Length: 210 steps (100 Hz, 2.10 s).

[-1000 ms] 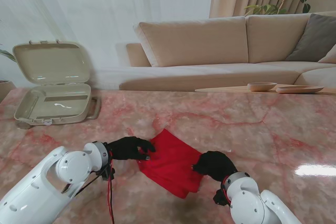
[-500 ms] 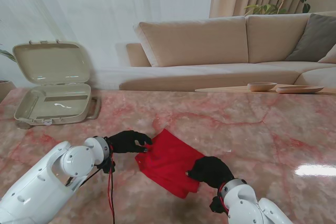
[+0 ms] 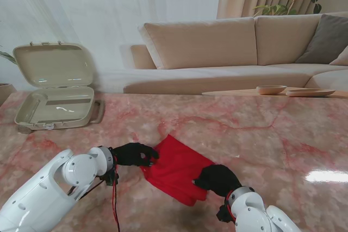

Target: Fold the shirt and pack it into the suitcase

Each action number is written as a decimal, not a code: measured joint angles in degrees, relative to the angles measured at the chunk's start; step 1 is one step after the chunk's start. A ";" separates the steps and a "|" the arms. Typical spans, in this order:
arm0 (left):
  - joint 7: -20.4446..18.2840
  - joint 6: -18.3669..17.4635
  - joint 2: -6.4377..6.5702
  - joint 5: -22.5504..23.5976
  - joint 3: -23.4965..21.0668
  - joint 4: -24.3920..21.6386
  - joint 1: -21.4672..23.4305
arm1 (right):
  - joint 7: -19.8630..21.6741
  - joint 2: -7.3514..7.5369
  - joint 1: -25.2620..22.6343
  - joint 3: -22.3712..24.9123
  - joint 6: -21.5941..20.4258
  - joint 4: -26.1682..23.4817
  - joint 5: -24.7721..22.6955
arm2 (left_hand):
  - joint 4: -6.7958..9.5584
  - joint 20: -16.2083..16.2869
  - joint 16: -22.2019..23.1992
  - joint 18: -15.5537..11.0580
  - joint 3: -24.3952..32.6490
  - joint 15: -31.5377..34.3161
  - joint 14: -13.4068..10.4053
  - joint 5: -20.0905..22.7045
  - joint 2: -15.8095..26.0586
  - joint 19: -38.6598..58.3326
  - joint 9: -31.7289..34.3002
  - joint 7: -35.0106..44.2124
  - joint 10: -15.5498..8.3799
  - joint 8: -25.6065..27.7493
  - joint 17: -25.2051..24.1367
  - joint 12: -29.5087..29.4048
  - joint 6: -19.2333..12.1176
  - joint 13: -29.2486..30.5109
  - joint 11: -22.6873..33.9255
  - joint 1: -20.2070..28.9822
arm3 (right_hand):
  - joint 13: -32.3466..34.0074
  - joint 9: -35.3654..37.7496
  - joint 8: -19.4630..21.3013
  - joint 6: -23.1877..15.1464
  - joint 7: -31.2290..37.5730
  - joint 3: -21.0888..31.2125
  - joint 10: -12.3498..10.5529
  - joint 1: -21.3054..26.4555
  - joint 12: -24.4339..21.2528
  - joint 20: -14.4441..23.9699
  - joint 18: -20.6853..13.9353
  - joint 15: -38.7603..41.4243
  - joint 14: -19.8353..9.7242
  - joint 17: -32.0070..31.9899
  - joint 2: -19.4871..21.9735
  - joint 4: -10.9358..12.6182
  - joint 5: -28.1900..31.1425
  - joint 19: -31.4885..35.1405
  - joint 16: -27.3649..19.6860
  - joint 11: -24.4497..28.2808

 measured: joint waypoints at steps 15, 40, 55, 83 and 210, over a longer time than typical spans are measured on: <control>-1.94 -0.60 0.42 -0.08 -1.61 -1.77 1.96 | 0.33 0.00 0.51 0.10 0.07 0.48 0.11 | 0.00 -0.04 0.00 0.00 0.00 0.00 0.02 -0.29 0.00 -0.62 0.00 0.00 0.14 0.00 0.00 0.00 0.09 0.00 0.00 0.00 | 0.00 0.09 0.00 0.00 0.00 0.00 0.00 0.00 0.00 0.00 0.00 0.00 0.00 -0.49 0.00 0.00 0.00 -0.04 0.00 0.06; -4.37 -1.86 1.28 0.23 -4.51 -5.67 6.40 | 1.20 0.00 1.10 1.10 0.07 1.00 0.06 | 0.00 -0.65 0.00 0.00 0.00 0.00 0.03 -0.43 0.00 -1.28 0.02 -0.02 1.08 0.00 -0.50 -0.14 0.72 0.00 0.00 0.00 | -0.12 0.02 0.00 0.00 -0.01 0.00 0.00 0.00 0.00 0.01 0.00 -0.14 -0.14 -0.58 0.00 -0.01 0.00 -0.14 0.00 0.07; -5.63 -2.67 1.72 0.46 -5.71 -7.53 8.65 | 1.54 0.06 1.23 1.48 -0.02 1.10 -0.08 | 0.00 -0.72 -0.01 0.00 -0.01 0.00 0.04 -0.45 0.00 -1.35 0.05 -0.05 1.08 0.00 -0.52 -0.07 0.76 0.00 0.00 0.00 | -0.19 -0.09 0.00 0.00 -0.01 0.00 0.00 0.00 0.00 0.02 0.00 -0.43 -0.29 -0.59 0.00 -0.01 0.00 -0.15 0.00 0.07; -8.33 -3.75 2.36 0.68 -8.68 -10.87 12.88 | 1.88 0.18 1.29 2.01 -0.45 1.14 -0.58 | 0.00 -1.44 -0.03 0.01 -0.62 0.00 0.06 -0.32 0.11 -2.08 0.05 -0.05 1.08 0.08 -0.56 -0.06 0.77 0.00 0.00 0.00 | -0.20 -0.09 0.00 0.00 -0.01 0.00 -0.19 0.00 0.00 0.07 -0.01 -0.49 -0.52 -0.59 0.00 -0.01 0.00 -0.15 0.00 -0.26; 3.47 -2.24 -0.01 8.97 -21.30 -19.22 19.90 | -2.73 -0.52 -1.10 4.38 -1.46 -2.96 -3.58 | 0.04 -7.31 -4.79 1.51 -1.21 -5.38 0.21 0.22 2.96 -10.44 -0.42 -4.17 2.30 -1.38 -3.31 -1.11 0.83 -2.50 -3.37 -3.73 | -0.34 -0.78 0.00 -0.02 -1.57 -0.37 -0.22 0.00 -0.01 0.73 -0.03 -0.49 -0.52 -0.56 0.43 -0.01 -0.03 -0.16 0.00 -0.63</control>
